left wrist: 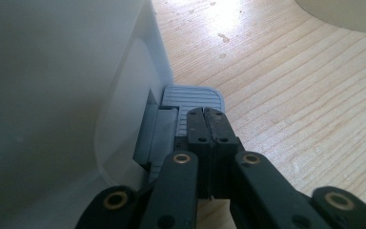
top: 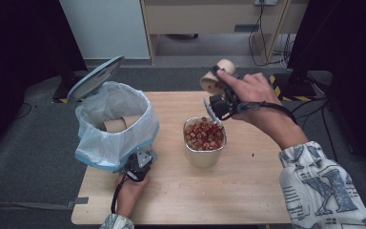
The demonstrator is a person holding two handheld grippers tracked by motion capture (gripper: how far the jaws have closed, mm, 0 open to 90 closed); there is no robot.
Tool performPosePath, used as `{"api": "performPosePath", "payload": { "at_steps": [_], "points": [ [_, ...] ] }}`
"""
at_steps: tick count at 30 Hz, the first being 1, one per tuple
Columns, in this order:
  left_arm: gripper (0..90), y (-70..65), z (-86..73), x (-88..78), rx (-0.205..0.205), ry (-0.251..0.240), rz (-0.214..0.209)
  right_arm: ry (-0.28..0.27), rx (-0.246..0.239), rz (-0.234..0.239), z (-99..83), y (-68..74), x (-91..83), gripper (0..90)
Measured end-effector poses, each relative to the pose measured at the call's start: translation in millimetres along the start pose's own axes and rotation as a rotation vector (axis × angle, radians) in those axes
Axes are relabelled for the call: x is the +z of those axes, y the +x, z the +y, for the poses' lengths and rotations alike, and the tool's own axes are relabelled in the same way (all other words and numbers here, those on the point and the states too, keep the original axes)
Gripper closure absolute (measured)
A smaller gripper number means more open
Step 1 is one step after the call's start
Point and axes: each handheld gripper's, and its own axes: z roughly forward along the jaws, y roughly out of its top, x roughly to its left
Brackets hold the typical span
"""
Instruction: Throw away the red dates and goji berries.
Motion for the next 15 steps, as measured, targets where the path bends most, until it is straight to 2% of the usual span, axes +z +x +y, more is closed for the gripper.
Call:
{"api": "performPosePath", "payload": {
  "at_steps": [1,2,3,5,7,8,10,12,13,14,15],
  "points": [
    [89.1,0.0,0.0,0.0,0.0,0.0,0.0,-0.005,-0.05,0.022,4.5,7.3,2.2,35.2],
    [89.0,0.2,-0.1,-0.1,-0.001,0.0,-0.001,-0.004,-0.072,0.028,6.1,11.3,3.6,35.2],
    [89.0,0.1,-0.1,-0.1,0.0,0.0,0.0,0.003,-0.067,0.022,5.5,11.1,3.8,35.2],
    [89.1,0.0,-0.1,0.0,0.0,-0.001,0.0,0.01,-0.021,0.002,2.0,6.5,3.0,35.1],
    [89.1,0.1,-0.1,-0.1,-0.002,0.0,-0.001,0.012,-0.037,0.009,3.0,6.7,2.2,35.1],
    [89.0,0.1,0.0,-0.1,-0.001,0.0,-0.001,0.008,-0.063,0.012,4.4,8.6,2.1,35.1],
    [89.1,0.2,0.0,0.0,-0.002,0.0,-0.001,0.003,-0.067,0.017,4.3,9.4,2.0,35.1],
    [89.1,0.1,0.0,0.0,-0.002,0.0,-0.001,0.021,-0.015,-0.008,-0.2,4.0,1.9,35.1],
    [89.1,0.0,0.0,-0.1,-0.002,0.0,-0.001,0.019,-0.01,-0.006,-0.5,4.6,2.5,35.1],
    [89.0,0.2,-0.1,-0.1,-0.002,0.0,-0.001,0.015,-0.05,0.011,2.1,8.9,3.2,35.1],
    [89.0,0.3,-0.1,-0.1,-0.004,0.0,-0.003,0.007,-0.109,0.031,5.7,15.4,3.6,35.2]
  ]
}}
